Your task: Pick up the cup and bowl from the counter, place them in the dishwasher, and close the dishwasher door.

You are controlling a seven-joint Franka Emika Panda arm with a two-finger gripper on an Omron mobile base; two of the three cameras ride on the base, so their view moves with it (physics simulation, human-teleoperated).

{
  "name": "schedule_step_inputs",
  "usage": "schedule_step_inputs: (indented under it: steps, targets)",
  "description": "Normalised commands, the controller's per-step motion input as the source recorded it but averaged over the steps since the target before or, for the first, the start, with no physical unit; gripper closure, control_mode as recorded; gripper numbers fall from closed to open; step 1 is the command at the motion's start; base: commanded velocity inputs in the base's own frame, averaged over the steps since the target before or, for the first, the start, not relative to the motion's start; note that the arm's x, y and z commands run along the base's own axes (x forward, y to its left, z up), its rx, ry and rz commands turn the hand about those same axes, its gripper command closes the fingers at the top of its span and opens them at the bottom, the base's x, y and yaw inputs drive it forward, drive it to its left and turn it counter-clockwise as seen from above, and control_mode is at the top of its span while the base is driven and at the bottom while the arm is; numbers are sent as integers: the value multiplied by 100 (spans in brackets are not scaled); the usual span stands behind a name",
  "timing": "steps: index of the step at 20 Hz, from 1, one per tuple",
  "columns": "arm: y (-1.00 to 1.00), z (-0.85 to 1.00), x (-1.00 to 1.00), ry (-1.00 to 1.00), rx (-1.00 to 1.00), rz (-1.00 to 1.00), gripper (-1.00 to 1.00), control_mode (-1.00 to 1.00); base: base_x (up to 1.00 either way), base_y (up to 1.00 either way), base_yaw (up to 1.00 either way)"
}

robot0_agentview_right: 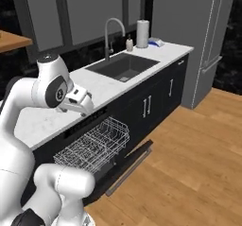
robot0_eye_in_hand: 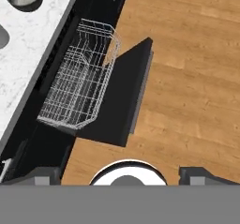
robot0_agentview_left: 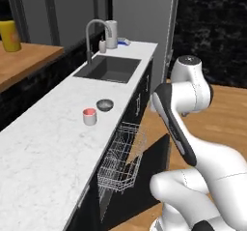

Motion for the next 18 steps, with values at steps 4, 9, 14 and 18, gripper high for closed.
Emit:
schedule_step_inputs:
  steps: [4, 9, 14, 18]
  targets:
    - [0, 0, 0, 0, 0, 0, -100, 100, 70, 81, -18]
    - [0, 0, 0, 0, 0, 0, -100, 100, -37, 72, -26]
    - [0, 0, 0, 0, 0, 0, -100, 100, -5, 65, -27]
    - [0, 0, 0, 0, 0, 0, -100, 100, 70, 77, -7]
